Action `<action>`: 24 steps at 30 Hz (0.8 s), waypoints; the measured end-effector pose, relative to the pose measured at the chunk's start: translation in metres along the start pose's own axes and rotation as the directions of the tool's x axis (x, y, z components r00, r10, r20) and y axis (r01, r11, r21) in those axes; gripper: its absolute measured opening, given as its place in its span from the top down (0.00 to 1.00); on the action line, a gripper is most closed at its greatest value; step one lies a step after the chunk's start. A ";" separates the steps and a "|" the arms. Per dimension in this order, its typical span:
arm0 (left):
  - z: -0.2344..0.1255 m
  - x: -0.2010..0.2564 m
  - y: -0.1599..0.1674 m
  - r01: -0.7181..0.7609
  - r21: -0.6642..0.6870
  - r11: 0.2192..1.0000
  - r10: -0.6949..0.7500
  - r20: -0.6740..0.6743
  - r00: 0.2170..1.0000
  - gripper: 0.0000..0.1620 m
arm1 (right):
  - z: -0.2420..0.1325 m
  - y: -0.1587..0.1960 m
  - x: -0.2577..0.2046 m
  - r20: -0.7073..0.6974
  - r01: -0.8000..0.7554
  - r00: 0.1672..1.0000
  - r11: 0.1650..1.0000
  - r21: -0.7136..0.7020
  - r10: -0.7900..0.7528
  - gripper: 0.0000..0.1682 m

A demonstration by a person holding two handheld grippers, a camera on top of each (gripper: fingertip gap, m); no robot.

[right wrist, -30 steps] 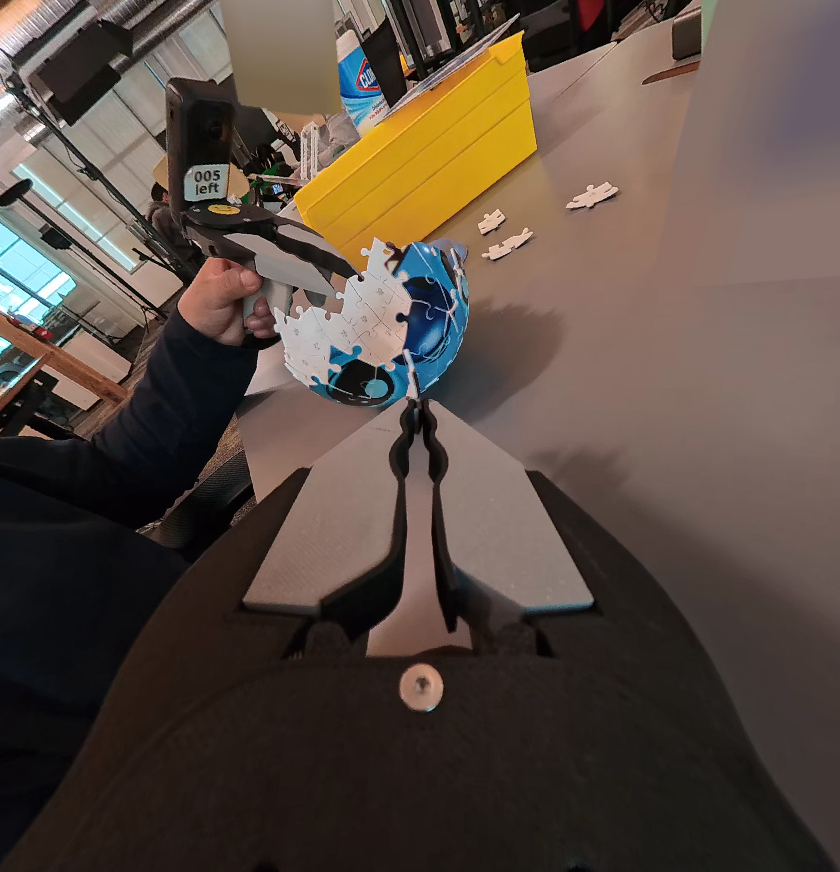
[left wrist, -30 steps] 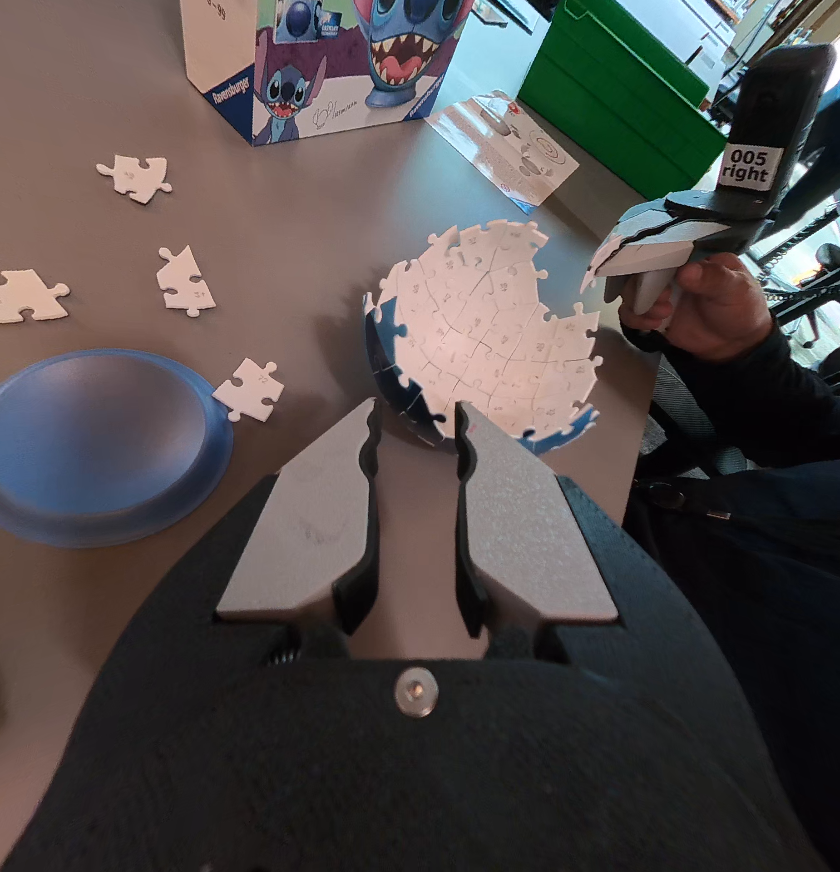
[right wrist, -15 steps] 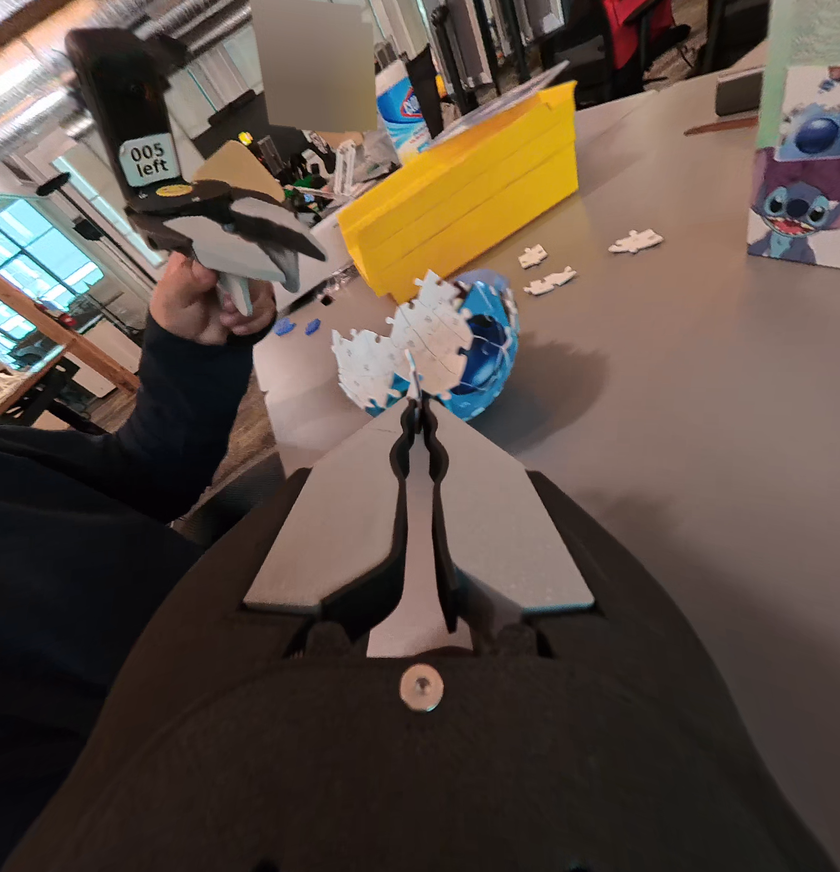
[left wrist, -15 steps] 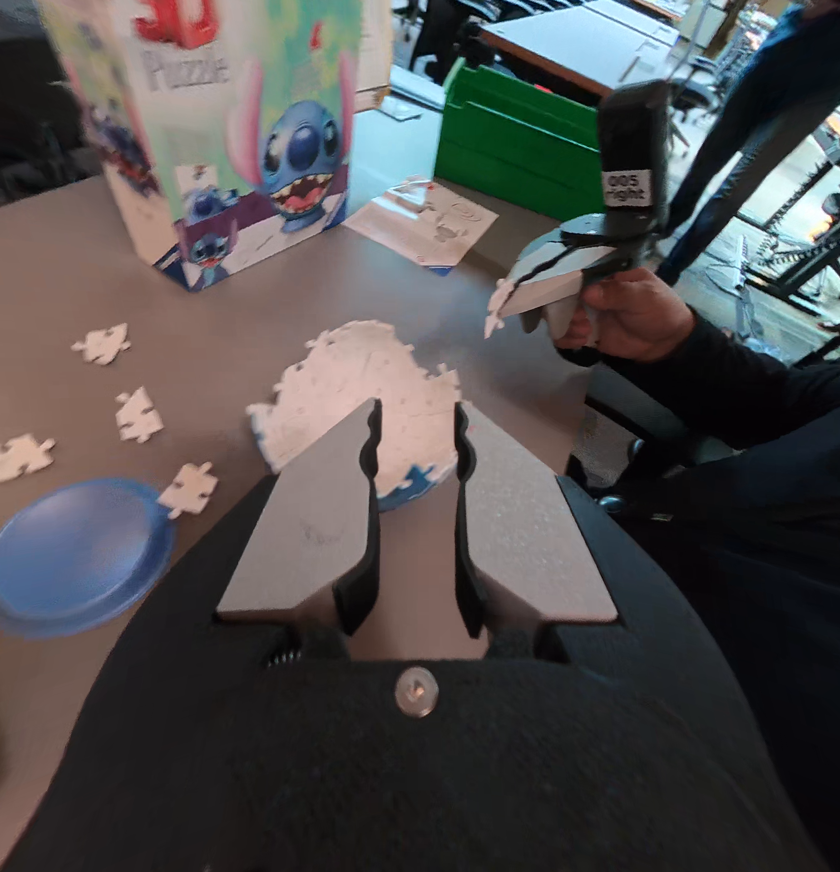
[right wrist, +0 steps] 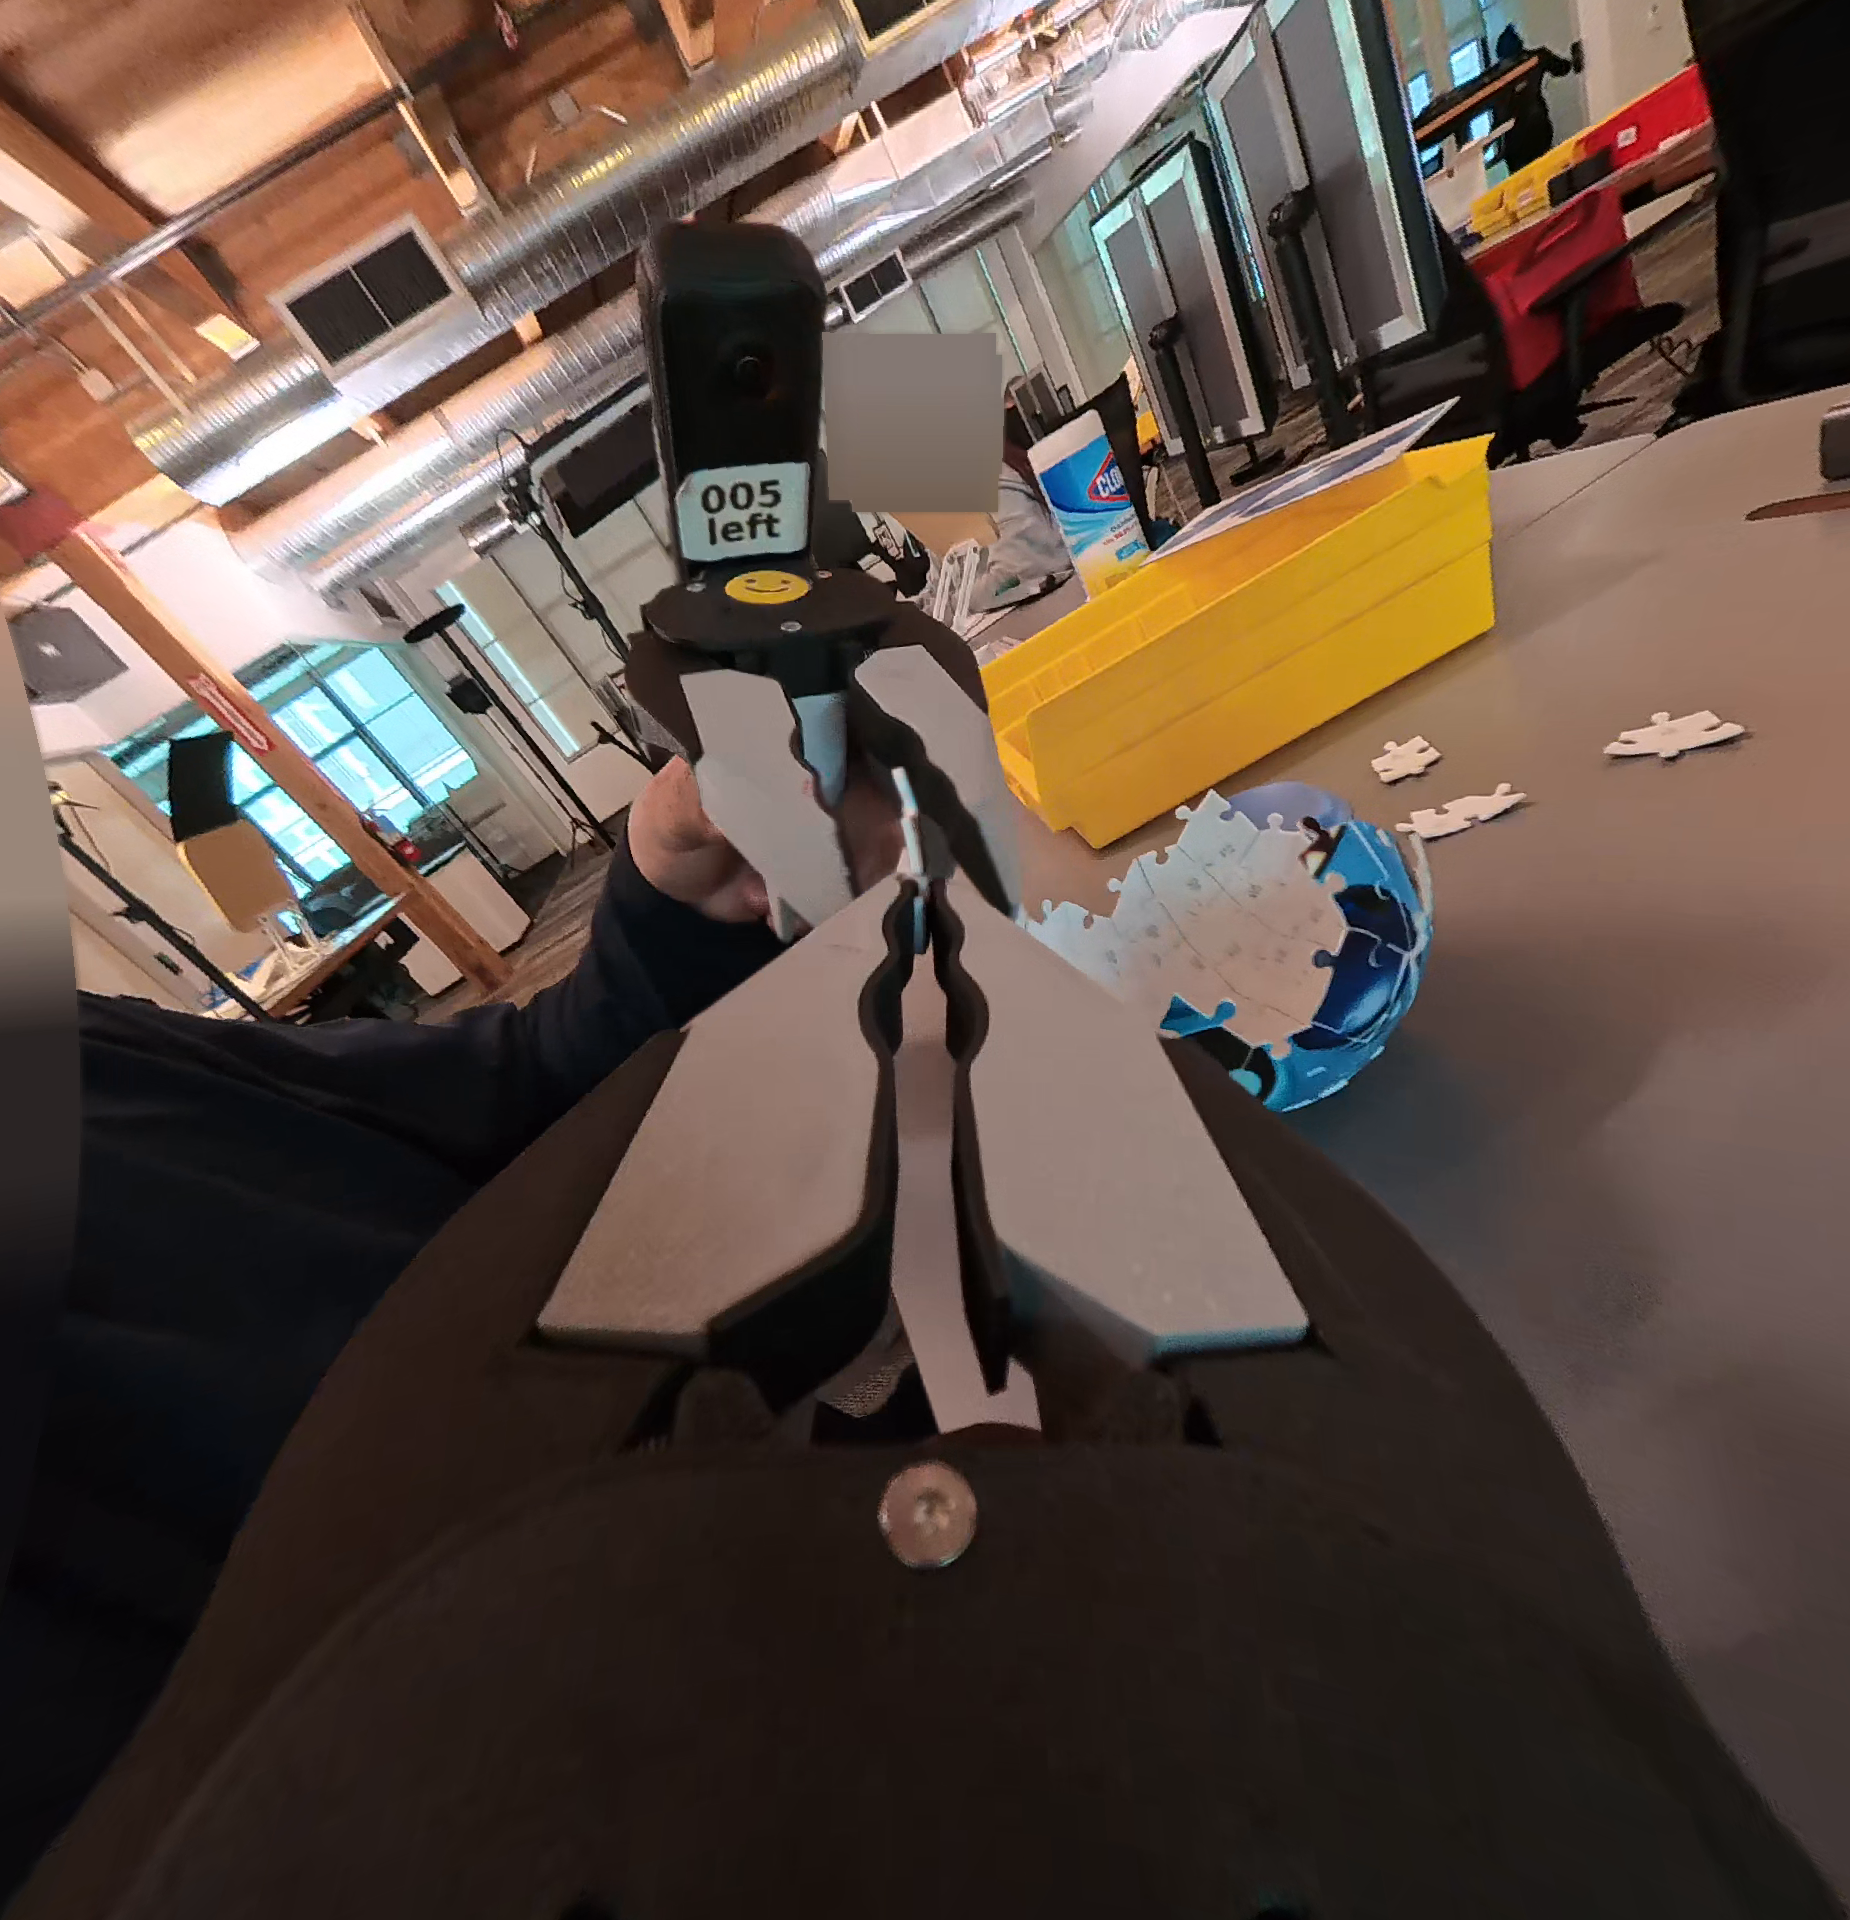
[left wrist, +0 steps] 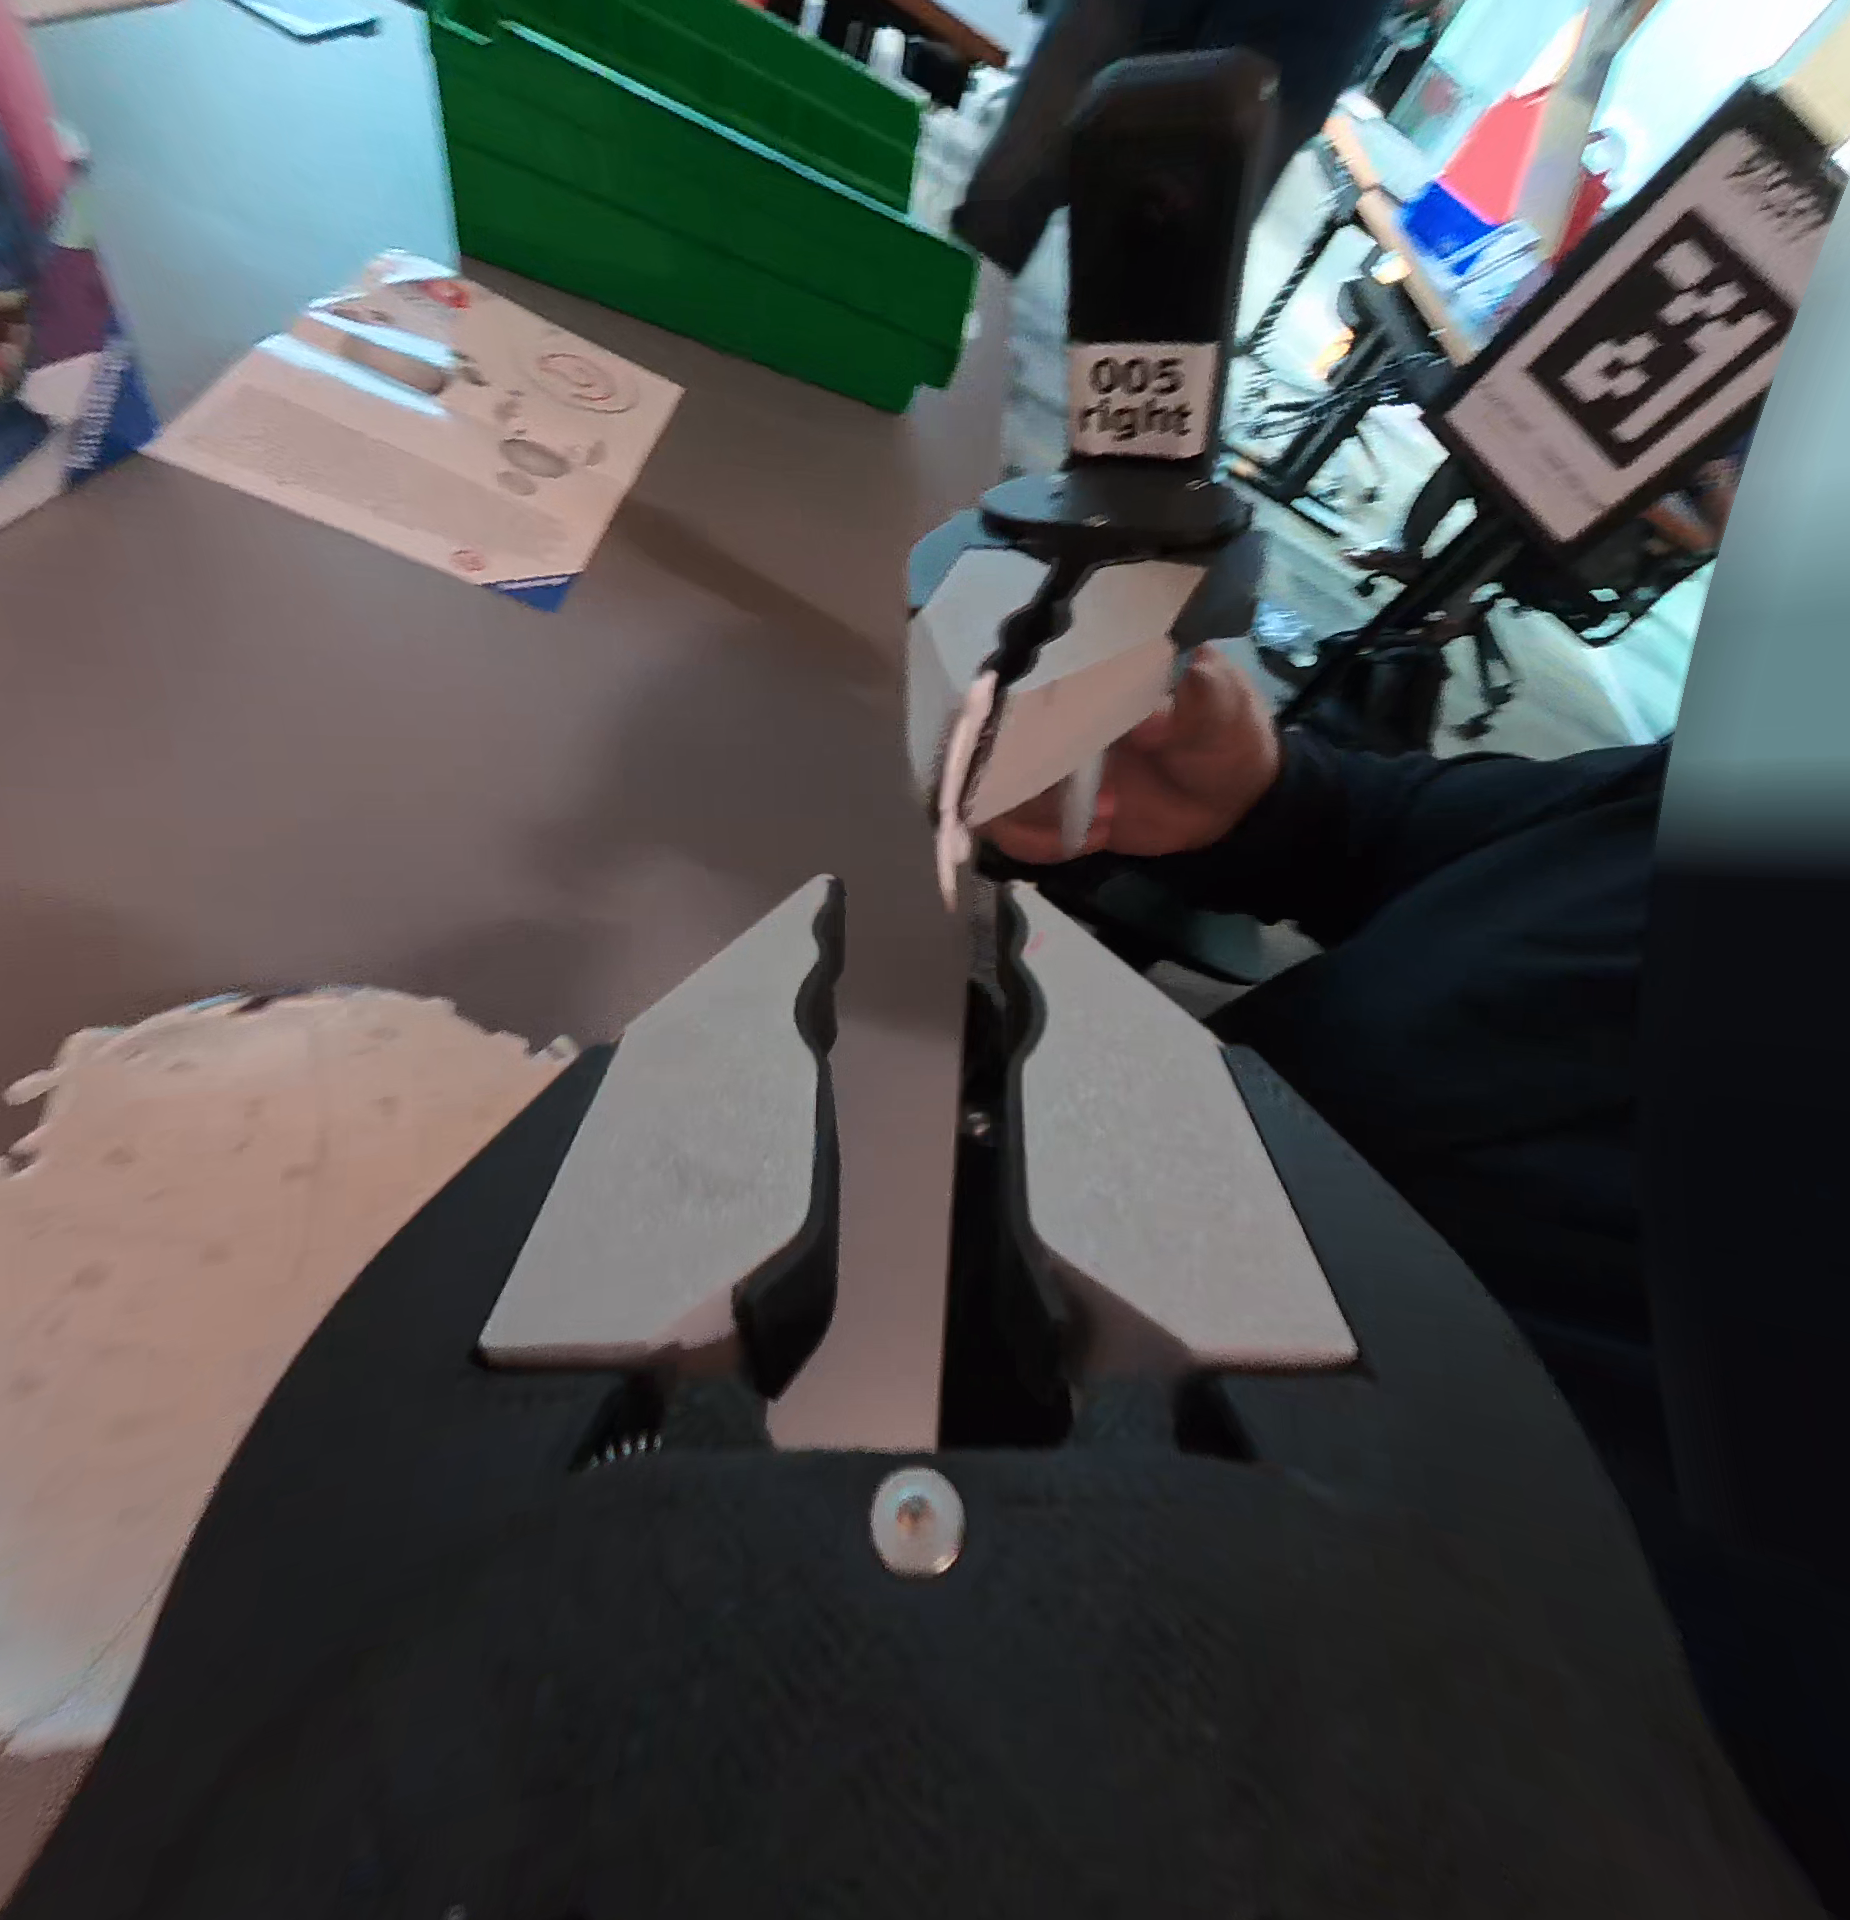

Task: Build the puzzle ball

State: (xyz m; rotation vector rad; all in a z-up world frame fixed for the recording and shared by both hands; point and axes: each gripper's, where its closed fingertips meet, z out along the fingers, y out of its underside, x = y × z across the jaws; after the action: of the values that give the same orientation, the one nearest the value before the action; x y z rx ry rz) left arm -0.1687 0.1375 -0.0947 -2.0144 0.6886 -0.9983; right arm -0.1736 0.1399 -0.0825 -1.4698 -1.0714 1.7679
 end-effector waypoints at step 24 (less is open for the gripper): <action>-0.005 -0.022 0.028 0.261 -0.611 0.748 -0.421 -0.133 0.897 1.00 | -0.021 0.028 0.055 -0.079 0.771 0.348 0.333 -0.543 -0.934 0.86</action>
State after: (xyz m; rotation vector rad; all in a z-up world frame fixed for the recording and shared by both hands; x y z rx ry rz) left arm -0.1889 0.1357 -0.1248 -2.6460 0.8571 -1.4251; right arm -0.1629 0.1770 -0.1355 -0.9774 -1.6538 0.4143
